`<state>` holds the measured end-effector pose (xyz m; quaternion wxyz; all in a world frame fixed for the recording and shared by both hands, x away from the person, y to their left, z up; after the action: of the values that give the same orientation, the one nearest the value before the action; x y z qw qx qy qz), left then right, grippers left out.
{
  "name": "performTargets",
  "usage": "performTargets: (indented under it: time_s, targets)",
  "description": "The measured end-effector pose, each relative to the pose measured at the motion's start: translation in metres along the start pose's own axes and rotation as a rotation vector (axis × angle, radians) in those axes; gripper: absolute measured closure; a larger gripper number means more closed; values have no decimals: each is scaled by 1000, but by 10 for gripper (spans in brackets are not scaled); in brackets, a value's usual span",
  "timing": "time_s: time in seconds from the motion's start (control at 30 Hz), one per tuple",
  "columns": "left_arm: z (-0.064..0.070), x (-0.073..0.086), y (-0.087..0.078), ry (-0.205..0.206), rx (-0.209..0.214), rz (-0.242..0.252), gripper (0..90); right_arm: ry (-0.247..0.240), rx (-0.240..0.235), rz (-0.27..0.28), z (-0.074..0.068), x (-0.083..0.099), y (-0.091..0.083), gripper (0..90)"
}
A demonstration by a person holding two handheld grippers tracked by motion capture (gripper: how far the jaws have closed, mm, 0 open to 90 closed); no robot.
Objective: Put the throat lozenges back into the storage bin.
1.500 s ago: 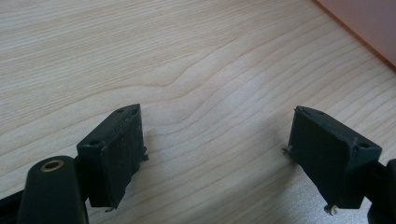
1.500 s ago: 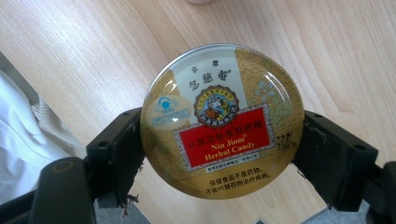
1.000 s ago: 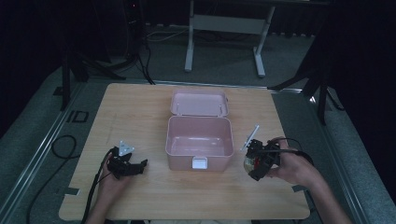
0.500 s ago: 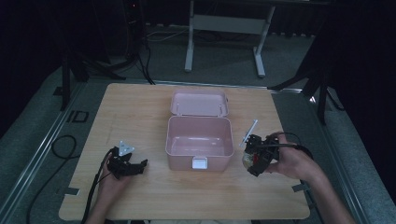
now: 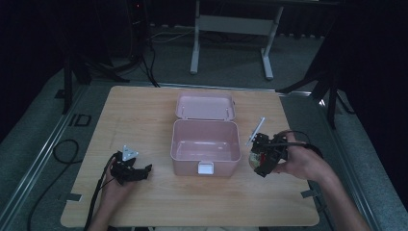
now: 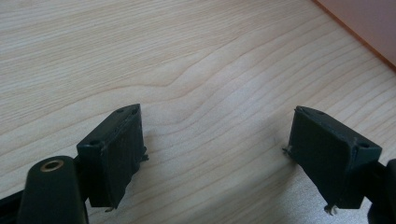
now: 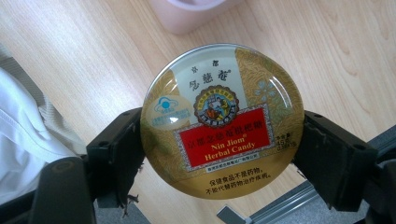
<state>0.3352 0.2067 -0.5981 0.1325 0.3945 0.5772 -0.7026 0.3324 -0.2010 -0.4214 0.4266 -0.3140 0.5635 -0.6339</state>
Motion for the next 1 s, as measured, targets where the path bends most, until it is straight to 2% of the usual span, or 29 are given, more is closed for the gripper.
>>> performTargets:
  time_s: [0.33,0.7,1.0]
  targets:
    - [0,0,0,-1,0,1,187,-12,-13,2,2,-8,-3,205]
    - [0,0,0,0,0,1,187,2,-27,12,6,-21,-5,205]
    - [0,0,0,0,0,1,186,-6,-29,22,7,-32,-9,205]
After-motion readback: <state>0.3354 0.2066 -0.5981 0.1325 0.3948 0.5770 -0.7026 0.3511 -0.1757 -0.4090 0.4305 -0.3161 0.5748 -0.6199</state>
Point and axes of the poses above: each handheld gripper's, and its own axes: y roughly forward along the jaws, x roughly out of its underside, z roughly to its right, the point moved 5 cm from there along y, roughly forward along the jaws, and after that the axes turned 1 degree about -y, right-handed, at the moved point
